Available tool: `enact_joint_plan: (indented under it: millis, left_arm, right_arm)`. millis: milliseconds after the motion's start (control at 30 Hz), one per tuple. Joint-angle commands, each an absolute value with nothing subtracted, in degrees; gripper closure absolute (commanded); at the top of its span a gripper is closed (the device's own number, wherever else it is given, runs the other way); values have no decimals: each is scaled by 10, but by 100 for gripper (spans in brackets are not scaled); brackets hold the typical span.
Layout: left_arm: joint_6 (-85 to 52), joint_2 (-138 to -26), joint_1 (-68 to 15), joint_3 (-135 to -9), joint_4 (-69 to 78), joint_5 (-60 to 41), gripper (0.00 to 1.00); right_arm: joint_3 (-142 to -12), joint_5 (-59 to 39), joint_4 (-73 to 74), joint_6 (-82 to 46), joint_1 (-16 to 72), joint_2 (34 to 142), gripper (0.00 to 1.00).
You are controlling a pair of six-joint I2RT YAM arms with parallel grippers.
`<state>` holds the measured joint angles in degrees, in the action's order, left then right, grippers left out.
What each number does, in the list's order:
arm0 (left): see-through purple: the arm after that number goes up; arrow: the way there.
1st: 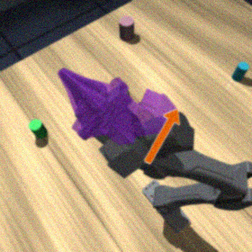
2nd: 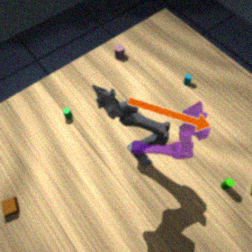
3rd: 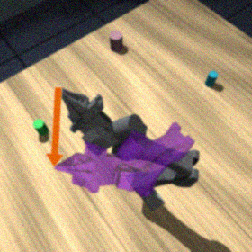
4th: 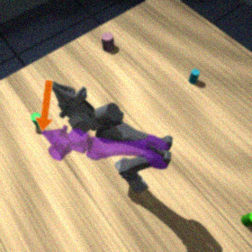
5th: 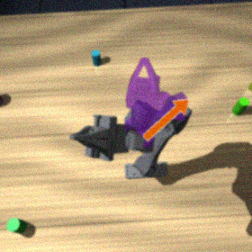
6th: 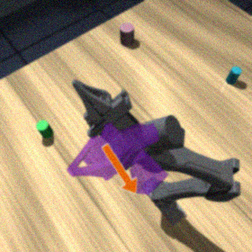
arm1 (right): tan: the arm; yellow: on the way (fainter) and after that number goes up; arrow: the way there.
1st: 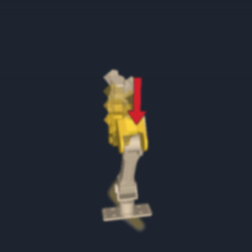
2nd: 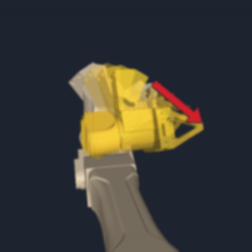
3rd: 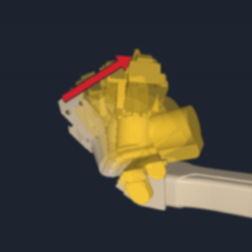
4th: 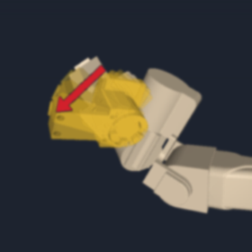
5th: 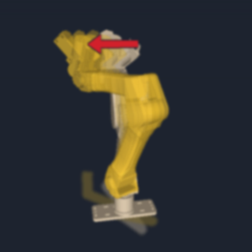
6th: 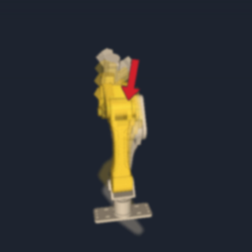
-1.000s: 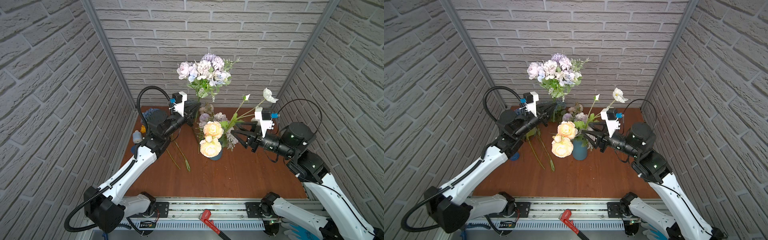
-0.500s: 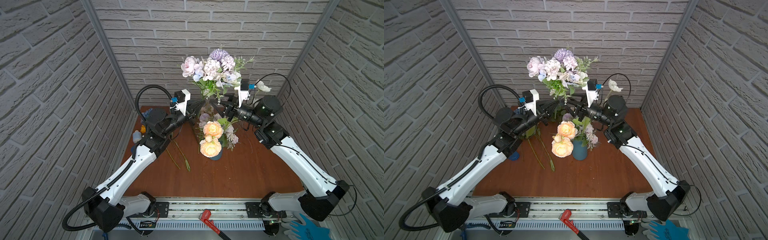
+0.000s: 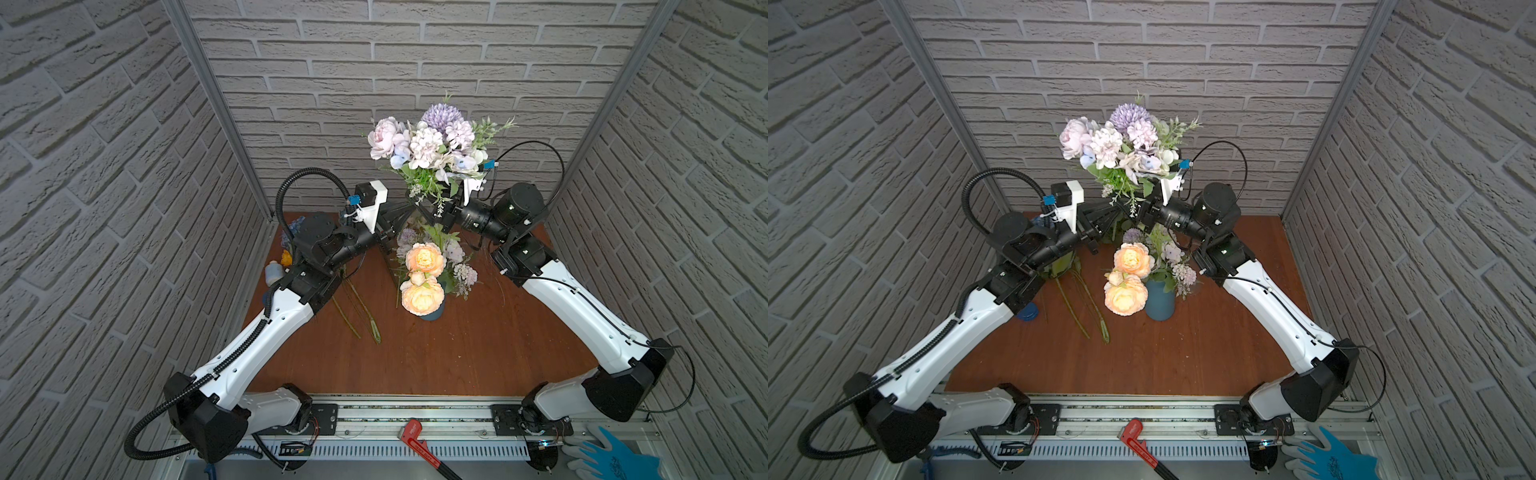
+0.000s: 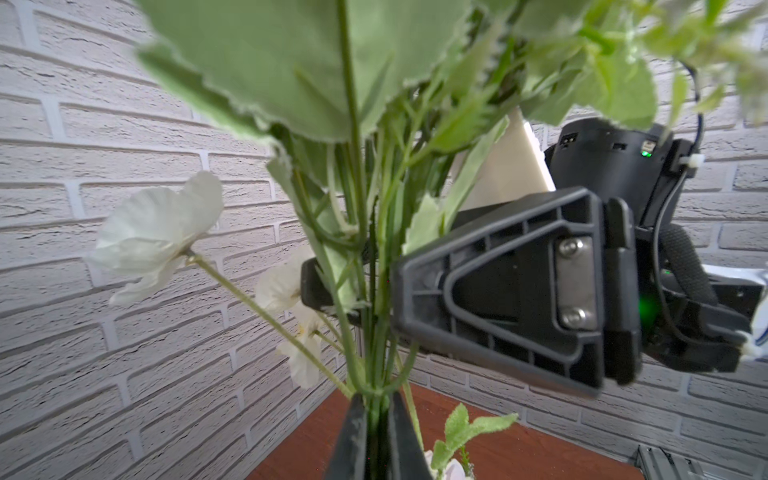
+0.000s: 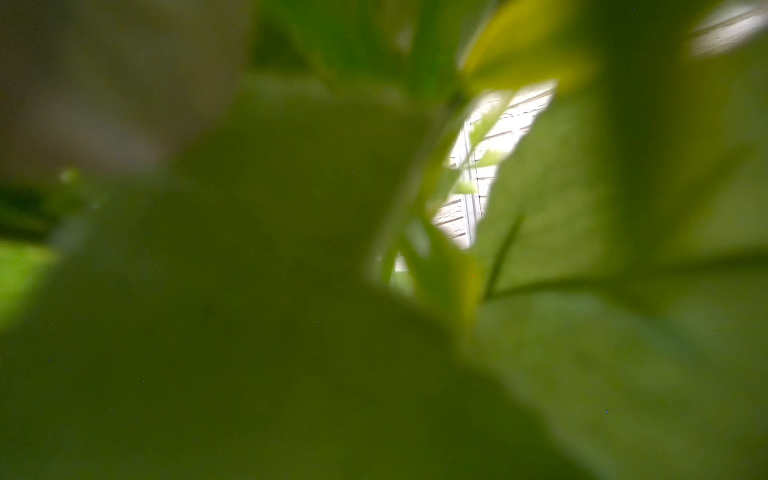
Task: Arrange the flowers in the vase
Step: 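Lower the bundle stems into the teal vase and open the left gripper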
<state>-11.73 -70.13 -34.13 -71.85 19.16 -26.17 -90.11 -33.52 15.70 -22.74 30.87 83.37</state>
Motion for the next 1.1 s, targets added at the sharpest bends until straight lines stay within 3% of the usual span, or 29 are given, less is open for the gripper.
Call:
enact_joint_plan:
  millis: [0,167,267,367,400,433,467,500,567,1067]
  left_arm:
    - [-102,-700,-348,-737,206,-279,100]
    - [-95,-700,-352,-738,207,-279,100]
    - [-94,-703,-353,-743,207,-281,100]
    - [-93,-703,-355,-742,207,-281,100]
    - [-93,-702,-355,-741,207,-280,100]
    - [-94,-701,-356,-739,209,-278,93]
    - [-94,-700,-356,-736,212,-275,79]
    - [-95,-698,-356,-732,215,-273,59]
    - [-96,-693,-356,-723,219,-262,4]
    - [-138,-588,-323,-543,198,-37,2]
  right_arm:
    - [-915,-348,187,-236,316,834,53]
    - [-909,-349,183,-234,319,830,57]
    - [-906,-349,182,-233,320,826,71]
    - [-904,-347,182,-228,320,818,94]
    - [-905,-347,181,-224,321,814,94]
    - [-904,-346,179,-220,320,812,94]
    - [-904,-345,179,-217,320,807,94]
    - [-904,-345,177,-214,320,804,94]
    - [-906,-340,171,-202,320,796,94]
    - [-942,-252,57,-52,317,688,94]
